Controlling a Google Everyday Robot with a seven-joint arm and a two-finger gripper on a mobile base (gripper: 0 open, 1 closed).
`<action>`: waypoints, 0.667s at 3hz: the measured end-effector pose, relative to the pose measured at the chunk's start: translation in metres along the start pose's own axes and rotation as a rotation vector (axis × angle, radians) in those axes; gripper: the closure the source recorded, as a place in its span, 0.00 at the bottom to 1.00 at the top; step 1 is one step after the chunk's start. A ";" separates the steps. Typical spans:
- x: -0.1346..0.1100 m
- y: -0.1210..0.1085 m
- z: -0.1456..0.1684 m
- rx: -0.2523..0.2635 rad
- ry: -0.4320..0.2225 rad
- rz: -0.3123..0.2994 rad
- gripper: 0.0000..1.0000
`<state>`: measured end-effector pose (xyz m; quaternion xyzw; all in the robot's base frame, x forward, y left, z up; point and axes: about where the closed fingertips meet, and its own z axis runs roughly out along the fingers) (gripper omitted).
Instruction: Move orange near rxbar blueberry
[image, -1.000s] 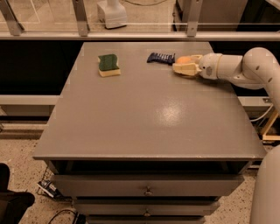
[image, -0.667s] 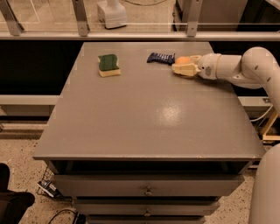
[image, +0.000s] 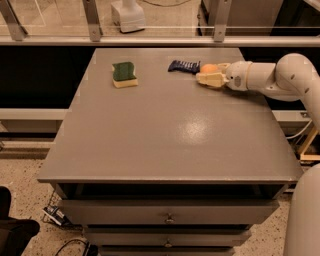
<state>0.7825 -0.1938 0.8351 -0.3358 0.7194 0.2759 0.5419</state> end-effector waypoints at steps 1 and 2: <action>0.000 0.002 0.004 -0.005 0.000 0.001 0.07; 0.001 0.003 0.006 -0.009 0.000 0.001 0.00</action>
Offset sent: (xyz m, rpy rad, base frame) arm 0.0006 0.0033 -0.0010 0.0011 0.0015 0.0045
